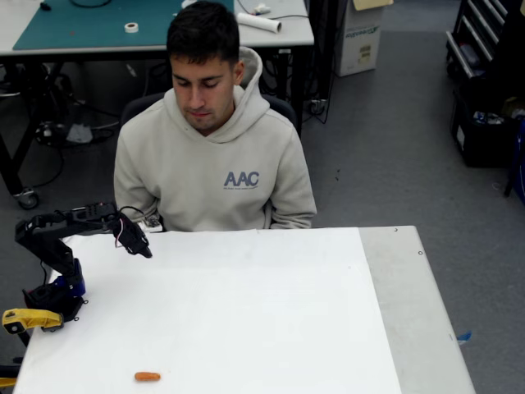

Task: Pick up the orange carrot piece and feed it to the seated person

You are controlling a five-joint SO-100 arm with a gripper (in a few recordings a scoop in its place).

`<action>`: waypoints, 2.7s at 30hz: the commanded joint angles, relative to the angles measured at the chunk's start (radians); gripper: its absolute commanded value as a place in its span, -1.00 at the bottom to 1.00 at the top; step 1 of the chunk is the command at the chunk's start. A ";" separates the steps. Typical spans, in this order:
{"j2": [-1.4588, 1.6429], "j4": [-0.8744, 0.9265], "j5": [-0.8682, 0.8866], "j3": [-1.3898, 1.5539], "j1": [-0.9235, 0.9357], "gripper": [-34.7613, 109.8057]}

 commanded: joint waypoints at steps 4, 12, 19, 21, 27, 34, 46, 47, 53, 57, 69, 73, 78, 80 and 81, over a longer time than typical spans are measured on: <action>-0.075 0.012 -0.034 -0.163 0.218 -0.56; -0.190 0.012 -0.207 -0.236 0.463 -0.56; -0.318 -0.041 -0.331 -0.370 0.655 -0.56; -0.364 -0.071 -0.362 -0.407 0.698 -0.56; -0.488 -0.127 -0.439 -0.462 0.795 -0.56; -0.555 -0.130 -0.499 -0.503 0.908 -0.56; -0.663 -0.130 -0.558 -0.661 0.983 -0.56; -0.669 -0.130 -0.554 -0.670 0.982 -0.56; -0.678 -0.130 -0.551 -0.683 0.979 -0.55; -0.676 -0.130 -0.558 -0.683 0.969 -0.55; -0.686 -0.132 -0.568 -0.675 0.948 -0.55; -0.678 -0.132 -0.635 -0.673 0.936 -0.48; -0.678 -0.127 -0.672 -0.672 0.940 -0.35; -0.686 -0.120 -0.672 -0.672 0.940 -0.32; -0.686 -0.120 -0.672 -0.672 0.940 -0.32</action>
